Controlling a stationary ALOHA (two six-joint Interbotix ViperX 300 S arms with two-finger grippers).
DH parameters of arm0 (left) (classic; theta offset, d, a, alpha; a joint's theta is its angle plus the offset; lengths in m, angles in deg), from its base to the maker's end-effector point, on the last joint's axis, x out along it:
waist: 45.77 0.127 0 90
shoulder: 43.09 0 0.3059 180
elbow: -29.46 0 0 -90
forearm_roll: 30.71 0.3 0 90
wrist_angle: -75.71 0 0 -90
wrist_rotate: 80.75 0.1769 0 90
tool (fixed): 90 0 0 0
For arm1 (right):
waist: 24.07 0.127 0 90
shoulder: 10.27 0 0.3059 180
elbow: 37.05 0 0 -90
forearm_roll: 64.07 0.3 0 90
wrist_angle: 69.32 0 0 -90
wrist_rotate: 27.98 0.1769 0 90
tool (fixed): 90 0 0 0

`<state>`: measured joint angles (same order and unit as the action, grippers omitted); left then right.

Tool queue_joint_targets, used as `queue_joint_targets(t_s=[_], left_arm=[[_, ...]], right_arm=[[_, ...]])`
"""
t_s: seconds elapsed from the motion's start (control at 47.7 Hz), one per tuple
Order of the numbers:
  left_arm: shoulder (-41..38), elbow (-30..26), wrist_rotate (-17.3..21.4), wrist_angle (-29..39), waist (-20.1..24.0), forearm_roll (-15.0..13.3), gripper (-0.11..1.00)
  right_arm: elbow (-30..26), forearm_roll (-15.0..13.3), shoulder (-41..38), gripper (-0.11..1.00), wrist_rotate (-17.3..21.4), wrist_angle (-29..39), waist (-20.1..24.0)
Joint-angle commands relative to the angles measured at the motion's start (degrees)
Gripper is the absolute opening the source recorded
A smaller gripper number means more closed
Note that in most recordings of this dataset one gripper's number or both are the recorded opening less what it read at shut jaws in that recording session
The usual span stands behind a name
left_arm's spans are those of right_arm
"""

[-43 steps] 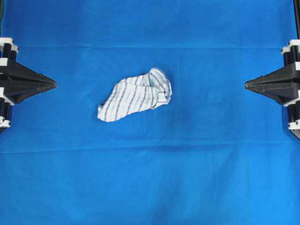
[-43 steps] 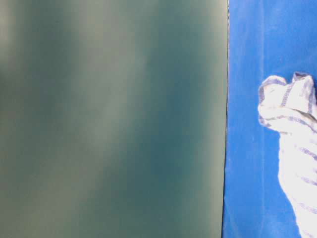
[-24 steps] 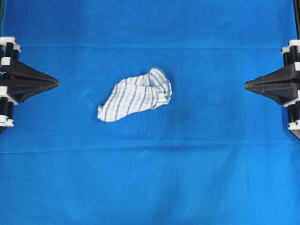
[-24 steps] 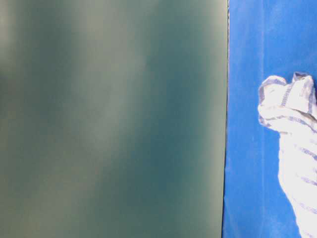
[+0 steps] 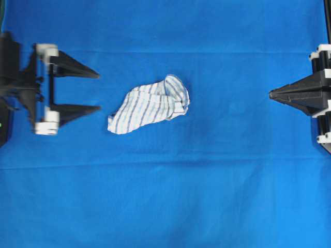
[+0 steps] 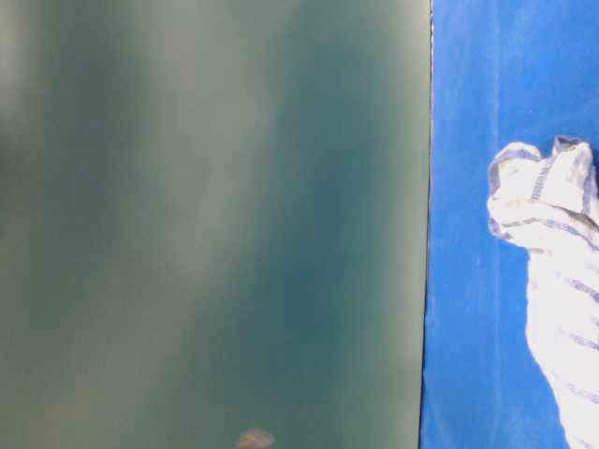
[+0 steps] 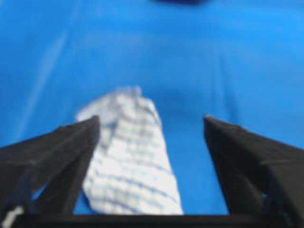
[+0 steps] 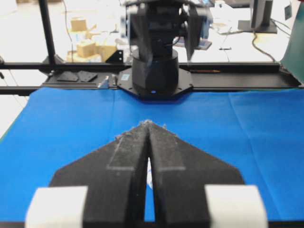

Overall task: Hand over the towel.
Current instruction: 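Move the left gripper toward the white striped towel and open it, then close the left gripper on the towel's left edge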

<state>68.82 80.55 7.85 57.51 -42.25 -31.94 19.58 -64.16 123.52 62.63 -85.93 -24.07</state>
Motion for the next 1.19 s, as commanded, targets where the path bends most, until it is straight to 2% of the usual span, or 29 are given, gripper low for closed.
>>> queue_joint_targets(t_s=[0.0,0.063,0.335,0.608,0.776,1.006,1.048,1.174], left_arm=[[-3.78,-2.9,-0.35,0.44,0.18,-0.09,0.89],[-8.0,-4.75,-0.88,1.23,0.26,-0.09,0.94],[-24.43,-10.99,-1.93,4.04,0.26,-0.09,0.94],[-36.65,-13.8,-2.99,4.75,0.44,-0.26,0.94],[-40.78,-14.5,-3.87,5.01,0.44,-0.26,0.94],[-40.43,-15.12,-3.78,6.94,0.79,-0.26,0.91],[-40.08,-15.47,-3.6,8.09,0.79,-0.26,0.87],[-37.71,-16.52,-2.37,10.99,0.79,-0.09,0.55]], right_arm=[[-1.85,0.18,-0.62,0.0,0.09,-0.44,0.18],[-1.76,0.18,-0.88,0.0,0.09,-0.44,0.18],[-1.93,0.18,-2.02,0.0,0.18,-0.44,0.18],[-1.85,0.18,-3.25,0.0,0.18,-0.44,0.18],[-1.93,0.18,-3.96,0.0,0.09,-0.44,0.18],[-1.93,0.18,-4.04,0.0,0.0,-0.44,0.18],[-1.93,0.18,-4.04,0.0,0.0,-0.44,0.18],[-2.02,0.18,-4.04,0.0,0.0,-0.44,0.18]])
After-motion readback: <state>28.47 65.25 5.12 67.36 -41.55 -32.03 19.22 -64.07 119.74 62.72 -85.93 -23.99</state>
